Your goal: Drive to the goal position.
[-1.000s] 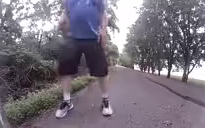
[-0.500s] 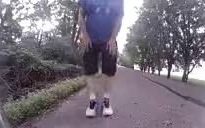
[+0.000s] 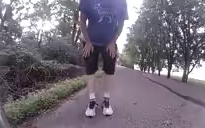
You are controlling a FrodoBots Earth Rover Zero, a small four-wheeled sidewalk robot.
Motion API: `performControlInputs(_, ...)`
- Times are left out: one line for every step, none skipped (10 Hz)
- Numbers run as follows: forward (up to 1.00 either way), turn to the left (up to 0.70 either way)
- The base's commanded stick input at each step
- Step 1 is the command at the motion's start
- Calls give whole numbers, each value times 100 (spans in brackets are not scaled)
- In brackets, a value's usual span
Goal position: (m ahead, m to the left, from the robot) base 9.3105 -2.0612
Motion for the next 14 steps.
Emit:
performControlInputs(4,0)
performControlInputs(4,0)
performControlInputs(4,0)
performControlInputs(4,0)
performControlInputs(4,0)
performControlInputs(4,0)
performControlInputs(4,0)
performControlInputs(4,0)
performControlInputs(4,0)
performControlInputs(4,0)
performControlInputs(4,0)
performControlInputs(4,0)
performControlInputs(4,0)
performControlInputs(4,0)
